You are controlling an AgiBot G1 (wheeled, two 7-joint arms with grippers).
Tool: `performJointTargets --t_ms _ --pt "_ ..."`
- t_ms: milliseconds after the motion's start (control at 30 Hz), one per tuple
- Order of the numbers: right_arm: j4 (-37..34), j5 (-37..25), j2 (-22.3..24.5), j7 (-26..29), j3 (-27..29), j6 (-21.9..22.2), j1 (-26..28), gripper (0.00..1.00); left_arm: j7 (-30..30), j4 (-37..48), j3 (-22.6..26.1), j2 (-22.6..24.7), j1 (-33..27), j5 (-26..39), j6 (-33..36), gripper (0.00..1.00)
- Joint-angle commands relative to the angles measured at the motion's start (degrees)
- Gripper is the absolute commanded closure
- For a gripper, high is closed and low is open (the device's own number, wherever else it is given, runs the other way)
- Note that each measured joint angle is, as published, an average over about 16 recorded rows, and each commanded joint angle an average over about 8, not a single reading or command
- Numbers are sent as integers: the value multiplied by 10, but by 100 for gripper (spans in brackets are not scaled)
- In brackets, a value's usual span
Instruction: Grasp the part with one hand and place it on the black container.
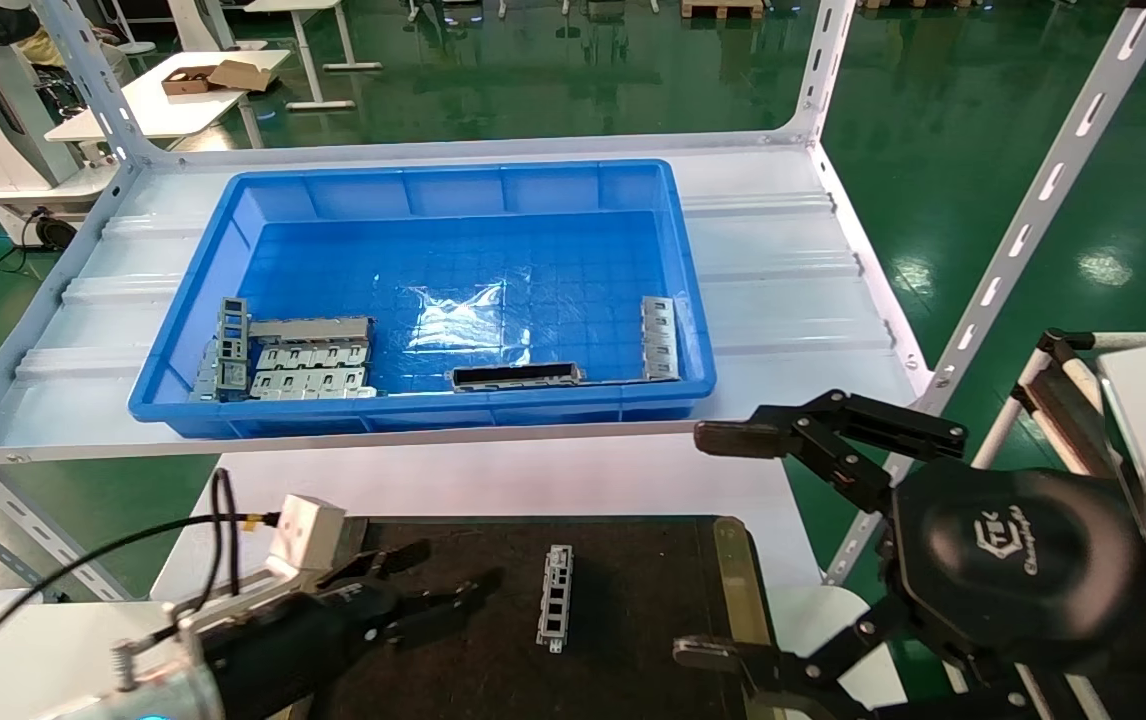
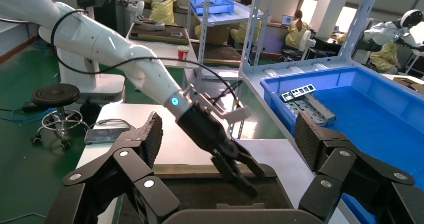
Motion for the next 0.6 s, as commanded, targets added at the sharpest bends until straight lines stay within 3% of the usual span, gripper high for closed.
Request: performJointTargets --t_ms 33,367,600 --pt "0 0 0 0 0 0 0 0 23 0 -21 -17 7 -11 34 0" --pt "0 0 0 0 0 0 0 0 174 72 -101 -55 31 -70 200 0" --pt "0 0 0 0 -1 0 0 0 230 102 -124 -74 27 -87 275 0"
